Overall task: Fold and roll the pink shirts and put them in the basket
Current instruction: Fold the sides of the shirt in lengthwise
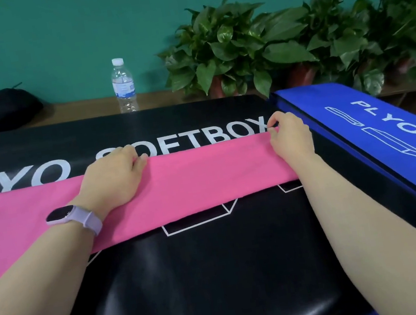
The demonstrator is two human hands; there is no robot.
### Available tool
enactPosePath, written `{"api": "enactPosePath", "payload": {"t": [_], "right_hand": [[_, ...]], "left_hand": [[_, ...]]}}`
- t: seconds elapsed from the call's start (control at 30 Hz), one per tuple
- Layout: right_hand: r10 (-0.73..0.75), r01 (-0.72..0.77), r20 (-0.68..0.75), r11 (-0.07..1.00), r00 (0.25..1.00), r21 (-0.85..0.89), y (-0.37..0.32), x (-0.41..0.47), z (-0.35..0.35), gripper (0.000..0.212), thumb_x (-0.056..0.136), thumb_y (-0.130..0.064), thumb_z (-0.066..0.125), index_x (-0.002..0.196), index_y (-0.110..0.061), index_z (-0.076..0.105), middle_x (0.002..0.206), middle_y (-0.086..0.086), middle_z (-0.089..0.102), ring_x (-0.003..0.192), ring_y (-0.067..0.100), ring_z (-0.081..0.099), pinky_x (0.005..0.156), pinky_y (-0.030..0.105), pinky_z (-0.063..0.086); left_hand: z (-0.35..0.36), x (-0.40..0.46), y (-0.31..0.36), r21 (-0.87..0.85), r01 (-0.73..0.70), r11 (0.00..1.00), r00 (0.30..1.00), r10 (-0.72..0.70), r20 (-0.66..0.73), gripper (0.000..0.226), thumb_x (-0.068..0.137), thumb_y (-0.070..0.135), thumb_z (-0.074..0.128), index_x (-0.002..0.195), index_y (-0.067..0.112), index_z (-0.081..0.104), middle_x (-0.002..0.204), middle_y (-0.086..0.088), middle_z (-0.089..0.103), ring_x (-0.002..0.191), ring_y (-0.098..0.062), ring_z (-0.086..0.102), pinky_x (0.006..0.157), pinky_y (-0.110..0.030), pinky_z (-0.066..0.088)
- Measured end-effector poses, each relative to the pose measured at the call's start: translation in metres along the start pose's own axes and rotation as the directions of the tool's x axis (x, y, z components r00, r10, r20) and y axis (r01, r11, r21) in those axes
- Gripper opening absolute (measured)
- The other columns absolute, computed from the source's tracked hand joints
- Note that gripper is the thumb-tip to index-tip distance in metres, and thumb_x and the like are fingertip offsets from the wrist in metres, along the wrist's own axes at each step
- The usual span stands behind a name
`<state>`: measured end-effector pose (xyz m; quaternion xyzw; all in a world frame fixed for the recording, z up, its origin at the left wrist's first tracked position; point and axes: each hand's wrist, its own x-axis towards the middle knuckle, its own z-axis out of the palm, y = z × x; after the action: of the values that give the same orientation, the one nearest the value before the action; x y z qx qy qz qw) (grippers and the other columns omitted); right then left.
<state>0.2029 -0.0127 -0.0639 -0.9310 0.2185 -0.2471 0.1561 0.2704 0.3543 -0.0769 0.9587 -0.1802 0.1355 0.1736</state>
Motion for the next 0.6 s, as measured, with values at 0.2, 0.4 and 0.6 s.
{"api": "enactPosePath", "payload": {"t": [0.2, 0.4, 0.6], "right_hand": [[0.112, -0.112, -0.009, 0.993, 0.994, 0.028, 0.009, 0.004, -0.007, 0.043, 0.094, -0.041, 0.065, 0.128, -0.016, 0.052, 0.119, 0.009, 0.060, 0.105, 0.034, 0.060, 0.082, 0.042, 0.044], [0.118, -0.116, -0.010, 0.989, 0.993, 0.091, 0.014, 0.005, -0.011, 0.014, 0.097, -0.034, 0.063, 0.098, -0.020, 0.062, 0.090, -0.001, 0.060, 0.084, 0.021, 0.055, 0.068, 0.035, 0.040], [0.052, -0.055, 0.035, 0.996, 0.998, 0.074, 0.015, 0.010, -0.003, 0.009, 0.097, -0.032, 0.062, 0.098, -0.024, 0.065, 0.081, -0.005, 0.059, 0.077, 0.014, 0.054, 0.066, 0.034, 0.039]], "left_hand": [[0.002, 0.000, 0.000, 0.011, -0.037, 0.999, 0.999, 0.037, -0.035, 0.029, 0.103, 0.047, 0.038, 0.085, 0.024, 0.040, 0.077, 0.006, 0.051, 0.064, -0.019, 0.046, 0.063, -0.036, 0.033], [0.007, 0.004, -0.005, 0.059, -0.102, 0.993, 0.993, 0.105, -0.052, 0.034, 0.102, 0.043, 0.043, 0.087, 0.014, 0.051, 0.086, -0.007, 0.051, 0.086, -0.034, 0.047, 0.077, -0.041, 0.033], [0.003, 0.002, -0.003, -0.009, -0.011, 1.000, 0.998, 0.010, -0.065, 0.036, 0.100, 0.045, 0.047, 0.081, 0.015, 0.054, 0.089, -0.006, 0.052, 0.090, -0.035, 0.049, 0.081, -0.043, 0.033]]}}
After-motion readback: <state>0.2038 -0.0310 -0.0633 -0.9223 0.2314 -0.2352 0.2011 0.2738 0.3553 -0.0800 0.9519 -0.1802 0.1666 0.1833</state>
